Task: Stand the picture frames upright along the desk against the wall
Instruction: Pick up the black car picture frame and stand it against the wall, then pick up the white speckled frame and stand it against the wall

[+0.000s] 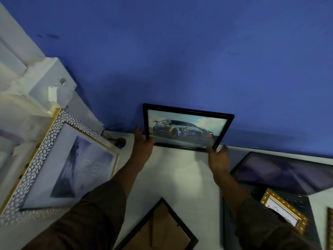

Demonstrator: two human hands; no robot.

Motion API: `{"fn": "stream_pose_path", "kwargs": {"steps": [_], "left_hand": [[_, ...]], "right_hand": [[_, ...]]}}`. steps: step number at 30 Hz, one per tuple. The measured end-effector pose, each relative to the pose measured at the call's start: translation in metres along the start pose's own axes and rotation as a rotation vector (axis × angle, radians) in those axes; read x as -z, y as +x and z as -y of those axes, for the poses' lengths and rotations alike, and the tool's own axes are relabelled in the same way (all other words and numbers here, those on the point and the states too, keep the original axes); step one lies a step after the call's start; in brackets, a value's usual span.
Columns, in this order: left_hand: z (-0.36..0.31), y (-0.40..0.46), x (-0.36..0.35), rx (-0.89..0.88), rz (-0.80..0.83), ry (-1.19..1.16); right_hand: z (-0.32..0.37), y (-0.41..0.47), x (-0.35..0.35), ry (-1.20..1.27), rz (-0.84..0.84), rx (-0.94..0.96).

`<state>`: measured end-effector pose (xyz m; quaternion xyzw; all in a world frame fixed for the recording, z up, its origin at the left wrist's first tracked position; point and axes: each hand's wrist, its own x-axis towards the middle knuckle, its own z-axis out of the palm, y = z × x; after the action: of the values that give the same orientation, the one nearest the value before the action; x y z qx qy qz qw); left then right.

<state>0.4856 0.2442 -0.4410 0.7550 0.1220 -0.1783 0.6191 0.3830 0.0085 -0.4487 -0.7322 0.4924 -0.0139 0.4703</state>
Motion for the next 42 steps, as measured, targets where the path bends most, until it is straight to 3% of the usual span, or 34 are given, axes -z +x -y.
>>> {"fn": "stream_pose_path", "kwargs": {"steps": [6,16,24,32,42], "left_hand": [[0.029,-0.061,0.013,0.114,-0.094,0.001],[0.094,-0.239,0.057,0.266,-0.462,-0.237],[0.105,-0.295,0.113,0.213,-0.635,-0.258],[0.104,-0.272,0.166,0.081,-0.606,-0.111],[0.116,-0.202,0.207,-0.019,-0.389,0.137]], "right_hand": [[-0.024,-0.04,-0.001,0.0,0.256,0.046],[-0.019,-0.117,0.009,-0.1,0.569,0.319],[0.028,-0.174,-0.01,-0.16,0.709,0.543],[0.084,-0.194,-0.078,-0.227,0.719,0.705],[0.141,-0.187,-0.187,-0.329,0.726,0.904]]}}
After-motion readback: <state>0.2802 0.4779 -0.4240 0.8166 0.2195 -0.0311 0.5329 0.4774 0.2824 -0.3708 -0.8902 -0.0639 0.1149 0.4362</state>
